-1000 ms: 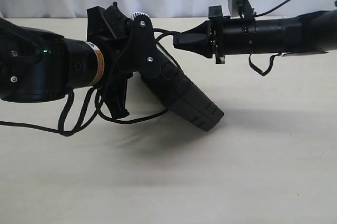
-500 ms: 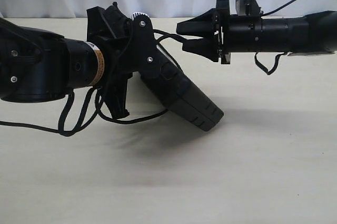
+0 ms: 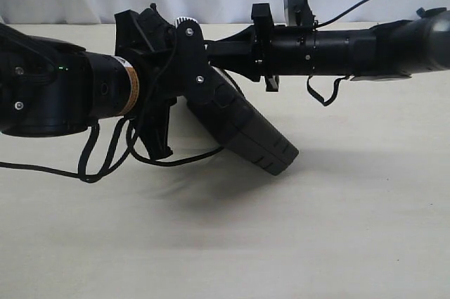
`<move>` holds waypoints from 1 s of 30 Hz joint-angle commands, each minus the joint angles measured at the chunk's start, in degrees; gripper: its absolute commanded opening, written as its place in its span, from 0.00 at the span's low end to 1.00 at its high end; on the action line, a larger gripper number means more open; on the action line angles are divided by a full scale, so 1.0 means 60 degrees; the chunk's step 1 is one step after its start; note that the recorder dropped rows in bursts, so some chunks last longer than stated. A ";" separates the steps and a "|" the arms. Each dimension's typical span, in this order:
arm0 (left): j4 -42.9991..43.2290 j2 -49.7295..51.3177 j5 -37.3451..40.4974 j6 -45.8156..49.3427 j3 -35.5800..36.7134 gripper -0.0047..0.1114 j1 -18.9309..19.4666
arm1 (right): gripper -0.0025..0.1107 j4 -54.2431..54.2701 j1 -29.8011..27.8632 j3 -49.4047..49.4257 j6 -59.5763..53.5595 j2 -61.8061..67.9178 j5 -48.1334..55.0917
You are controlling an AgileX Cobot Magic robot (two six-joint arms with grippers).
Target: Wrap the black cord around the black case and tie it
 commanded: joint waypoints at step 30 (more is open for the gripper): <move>-0.4709 -0.2554 -0.5838 -0.0337 0.3537 0.51 0.2163 | 0.06 -0.0523 0.0003 -0.0066 -0.1101 -0.0120 0.0715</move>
